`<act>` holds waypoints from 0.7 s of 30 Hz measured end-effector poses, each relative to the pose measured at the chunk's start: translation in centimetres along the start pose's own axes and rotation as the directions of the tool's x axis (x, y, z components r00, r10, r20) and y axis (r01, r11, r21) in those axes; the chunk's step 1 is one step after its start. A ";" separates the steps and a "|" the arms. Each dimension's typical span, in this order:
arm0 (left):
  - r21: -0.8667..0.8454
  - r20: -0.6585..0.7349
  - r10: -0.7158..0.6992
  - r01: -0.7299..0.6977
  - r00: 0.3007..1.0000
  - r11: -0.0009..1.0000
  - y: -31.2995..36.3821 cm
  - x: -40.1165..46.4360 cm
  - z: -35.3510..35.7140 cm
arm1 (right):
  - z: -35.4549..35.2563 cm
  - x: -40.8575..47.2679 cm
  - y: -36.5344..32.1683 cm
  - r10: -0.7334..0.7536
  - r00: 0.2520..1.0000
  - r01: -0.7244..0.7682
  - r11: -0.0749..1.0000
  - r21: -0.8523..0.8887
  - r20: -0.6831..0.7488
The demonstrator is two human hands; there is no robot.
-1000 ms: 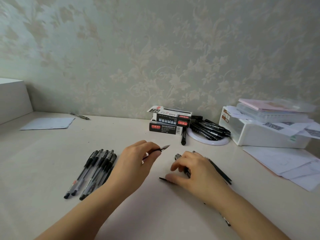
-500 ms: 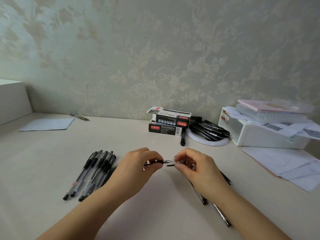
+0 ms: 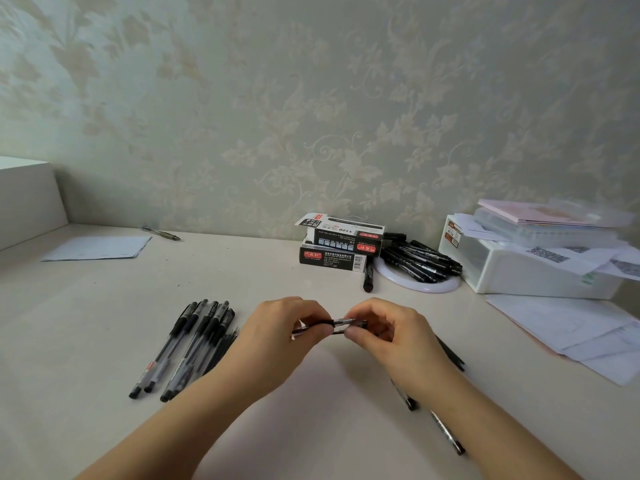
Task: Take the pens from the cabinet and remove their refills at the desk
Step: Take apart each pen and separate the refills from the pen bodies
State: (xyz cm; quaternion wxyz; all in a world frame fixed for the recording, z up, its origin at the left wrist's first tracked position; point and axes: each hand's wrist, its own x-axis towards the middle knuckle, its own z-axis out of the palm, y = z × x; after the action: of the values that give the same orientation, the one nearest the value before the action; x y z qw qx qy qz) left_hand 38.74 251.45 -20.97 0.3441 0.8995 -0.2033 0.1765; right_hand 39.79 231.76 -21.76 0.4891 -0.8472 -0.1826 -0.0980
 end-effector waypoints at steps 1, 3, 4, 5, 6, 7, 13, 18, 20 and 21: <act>0.002 0.004 -0.002 0.002 1.000 1.000 0.0 0.0 -0.1 | -0.1 0.1 0.1 0.003 1.000 -0.003 1.000 -0.008 -0.029; 0.010 0.012 -0.009 0.009 1.000 1.000 -0.1 0.0 -0.2 | -0.4 0.3 0.3 0.009 0.997 -0.010 1.000 -0.011 -0.075; 0.009 0.012 -0.014 0.014 1.000 1.000 -0.2 0.0 -0.2 | -0.6 0.3 0.3 0.006 0.996 -0.007 1.000 -0.001 -0.087; 0.007 0.008 -0.020 0.020 1.000 1.000 -0.2 0.0 -0.2 | -0.8 0.4 0.3 0.002 0.996 0.000 1.000 0.012 -0.090; 0.003 0.003 -0.025 0.025 1.000 1.000 -0.3 0.0 -0.2 | -0.9 0.4 0.3 -0.005 0.997 0.007 1.000 0.025 -0.083; 0.001 -0.002 -0.028 0.028 1.000 1.000 -0.3 0.0 -0.3 | -1.0 0.4 0.3 -0.010 0.997 0.012 0.999 0.035 -0.070; 0.012 0.044 0.005 -0.006 0.999 1.000 -0.1 0.0 -0.2 | -0.2 0.1 0.0 -0.028 0.999 0.027 0.999 0.032 0.028; 0.017 0.039 0.016 -0.017 0.999 1.000 0.0 0.0 0.1 | -0.1 0.0 -0.1 -0.017 1.000 0.015 0.997 0.079 0.025; 0.014 0.032 0.013 -0.014 0.999 1.000 0.0 0.0 0.2 | -0.2 0.0 0.0 -0.005 0.999 0.001 0.993 0.121 0.032; 0.015 0.031 0.012 -0.013 0.999 1.000 0.1 -0.1 0.3 | -0.3 0.0 0.0 0.004 0.999 -0.009 0.990 0.139 0.038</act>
State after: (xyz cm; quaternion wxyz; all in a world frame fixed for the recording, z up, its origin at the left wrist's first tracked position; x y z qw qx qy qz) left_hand 38.71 251.20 -21.18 0.3330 0.9034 -0.2129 0.1660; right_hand 39.83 231.54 -21.57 0.5440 -0.8132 -0.1954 -0.0675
